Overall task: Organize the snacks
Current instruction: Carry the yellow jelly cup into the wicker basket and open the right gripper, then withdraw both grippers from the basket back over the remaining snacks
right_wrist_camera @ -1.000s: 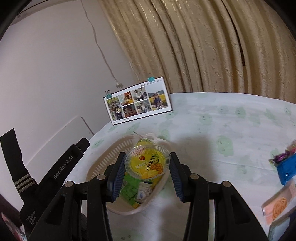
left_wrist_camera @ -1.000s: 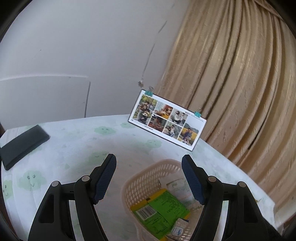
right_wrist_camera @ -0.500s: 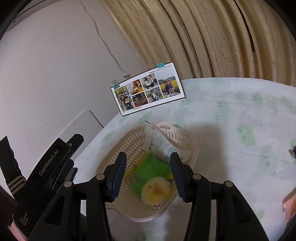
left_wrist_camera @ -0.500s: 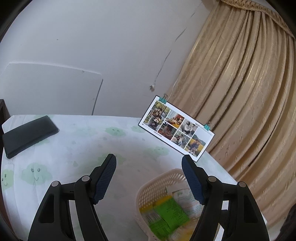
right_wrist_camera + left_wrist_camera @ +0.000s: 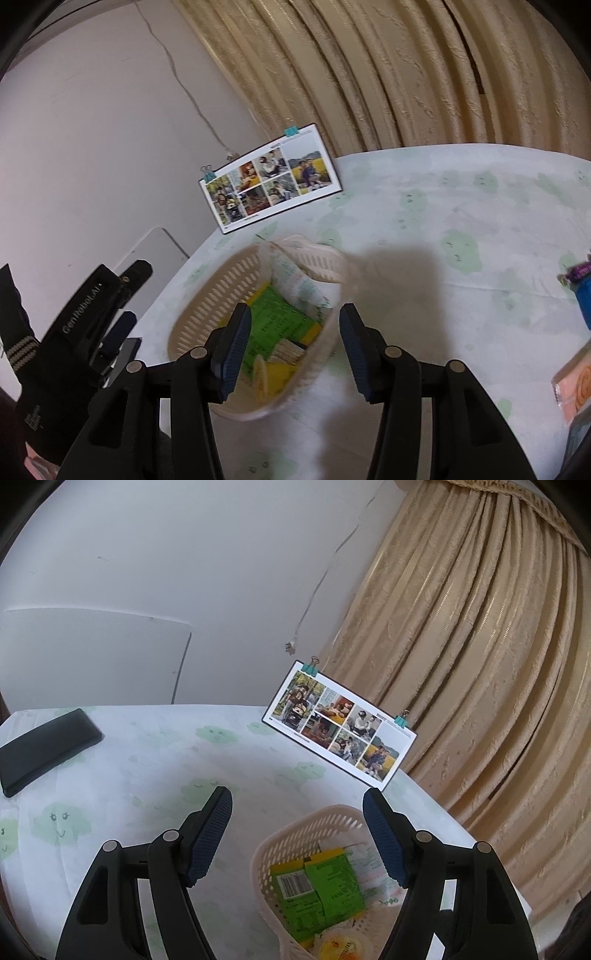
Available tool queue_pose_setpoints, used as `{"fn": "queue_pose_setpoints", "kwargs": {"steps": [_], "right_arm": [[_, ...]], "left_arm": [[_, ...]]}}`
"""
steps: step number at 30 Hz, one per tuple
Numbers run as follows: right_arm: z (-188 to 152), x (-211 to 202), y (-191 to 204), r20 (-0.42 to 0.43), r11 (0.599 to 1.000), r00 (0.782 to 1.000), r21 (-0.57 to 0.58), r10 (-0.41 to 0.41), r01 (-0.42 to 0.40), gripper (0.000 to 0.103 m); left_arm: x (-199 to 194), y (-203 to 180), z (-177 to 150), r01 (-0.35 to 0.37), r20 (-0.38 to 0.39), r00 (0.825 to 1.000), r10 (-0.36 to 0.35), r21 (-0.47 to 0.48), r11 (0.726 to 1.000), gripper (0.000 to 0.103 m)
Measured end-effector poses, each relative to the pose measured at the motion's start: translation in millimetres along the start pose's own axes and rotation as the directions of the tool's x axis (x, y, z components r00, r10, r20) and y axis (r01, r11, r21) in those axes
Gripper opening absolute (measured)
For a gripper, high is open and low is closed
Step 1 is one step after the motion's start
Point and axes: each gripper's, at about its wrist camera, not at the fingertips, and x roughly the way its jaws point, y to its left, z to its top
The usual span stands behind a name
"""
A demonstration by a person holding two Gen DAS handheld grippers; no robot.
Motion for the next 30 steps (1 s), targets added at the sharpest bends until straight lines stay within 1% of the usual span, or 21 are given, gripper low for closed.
{"fn": "queue_pose_setpoints", "kwargs": {"steps": [8, 16, 22, 25, 27, 30], "right_arm": [[-5, -11, -18, 0.021, 0.999, 0.999, 0.029, -0.045, 0.044, 0.050], [-14, -23, -40, 0.017, 0.993, 0.996, 0.079, -0.086, 0.085, 0.051], [-19, -35, -55, 0.028, 0.986, 0.992, 0.115, -0.121, 0.117, 0.054], [-23, -43, -64, 0.031, 0.981, 0.988, 0.135, -0.148, 0.143, 0.061], [-27, -49, -72, 0.032, 0.974, 0.985, 0.156, -0.168, 0.161, 0.067], [-34, -62, -87, 0.035, 0.960, 0.978, 0.203, -0.204, 0.192, 0.071]], "left_arm": [[-4, -11, -4, 0.011, 0.007, 1.000, -0.011, 0.040, 0.999, 0.075], [-6, -27, -12, 0.043, -0.005, 0.999, -0.043, 0.103, 0.994, 0.075], [-9, -37, -18, 0.065, -0.005, 0.998, -0.065, 0.142, 0.988, 0.077], [-11, -42, -22, 0.086, -0.011, 0.996, -0.085, 0.162, 0.983, 0.079], [-11, -46, -24, 0.104, -0.018, 0.995, -0.103, 0.174, 0.979, 0.085], [-15, -55, -29, 0.149, -0.030, 0.989, -0.146, 0.206, 0.967, 0.091]]}}
